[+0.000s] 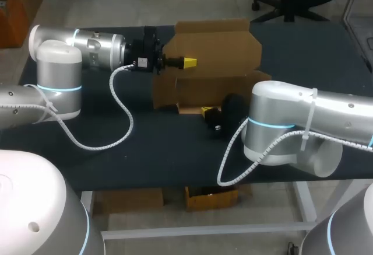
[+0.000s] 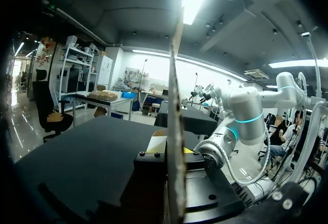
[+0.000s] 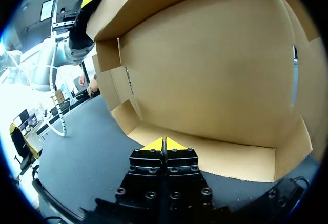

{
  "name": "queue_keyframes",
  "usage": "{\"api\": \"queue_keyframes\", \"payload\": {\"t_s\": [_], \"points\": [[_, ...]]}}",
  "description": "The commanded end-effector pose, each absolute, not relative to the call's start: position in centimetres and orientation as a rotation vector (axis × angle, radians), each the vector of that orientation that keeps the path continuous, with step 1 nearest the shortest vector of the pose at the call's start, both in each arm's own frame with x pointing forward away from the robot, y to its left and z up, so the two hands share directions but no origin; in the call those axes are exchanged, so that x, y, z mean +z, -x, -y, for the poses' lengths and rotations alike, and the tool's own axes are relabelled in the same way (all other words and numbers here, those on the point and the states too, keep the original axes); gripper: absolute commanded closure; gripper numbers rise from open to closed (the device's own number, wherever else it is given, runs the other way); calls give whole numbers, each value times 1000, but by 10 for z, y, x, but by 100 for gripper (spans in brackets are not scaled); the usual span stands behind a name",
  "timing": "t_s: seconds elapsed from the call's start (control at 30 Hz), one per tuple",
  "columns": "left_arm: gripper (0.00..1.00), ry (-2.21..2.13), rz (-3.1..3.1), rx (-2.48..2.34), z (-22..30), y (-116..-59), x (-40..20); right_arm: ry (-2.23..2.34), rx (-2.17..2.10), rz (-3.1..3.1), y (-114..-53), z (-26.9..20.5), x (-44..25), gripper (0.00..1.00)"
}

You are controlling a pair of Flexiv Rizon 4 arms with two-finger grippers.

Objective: Assemble the packaging by folding the flat box into shape, placing the metal phone stand inside, and closing the box properly

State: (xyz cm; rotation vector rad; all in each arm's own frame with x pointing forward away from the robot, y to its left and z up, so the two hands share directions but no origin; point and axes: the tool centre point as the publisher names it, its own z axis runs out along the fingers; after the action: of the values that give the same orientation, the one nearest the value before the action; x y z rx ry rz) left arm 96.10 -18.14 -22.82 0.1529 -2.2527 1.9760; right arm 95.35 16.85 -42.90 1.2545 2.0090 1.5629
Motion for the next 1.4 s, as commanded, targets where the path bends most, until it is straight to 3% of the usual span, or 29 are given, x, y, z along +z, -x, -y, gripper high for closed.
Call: {"api": "queue_keyframes", "payload": {"t_s": [0.03,1.4], "points": [[100,-146,2249,1975,182,-960,-232,-1257,1556,-2005,-955,-172,-434,100],[100,-131,2248,1972,182,-954,-232,-1259,1550,-1987,-947,-165,-432,100]]}}
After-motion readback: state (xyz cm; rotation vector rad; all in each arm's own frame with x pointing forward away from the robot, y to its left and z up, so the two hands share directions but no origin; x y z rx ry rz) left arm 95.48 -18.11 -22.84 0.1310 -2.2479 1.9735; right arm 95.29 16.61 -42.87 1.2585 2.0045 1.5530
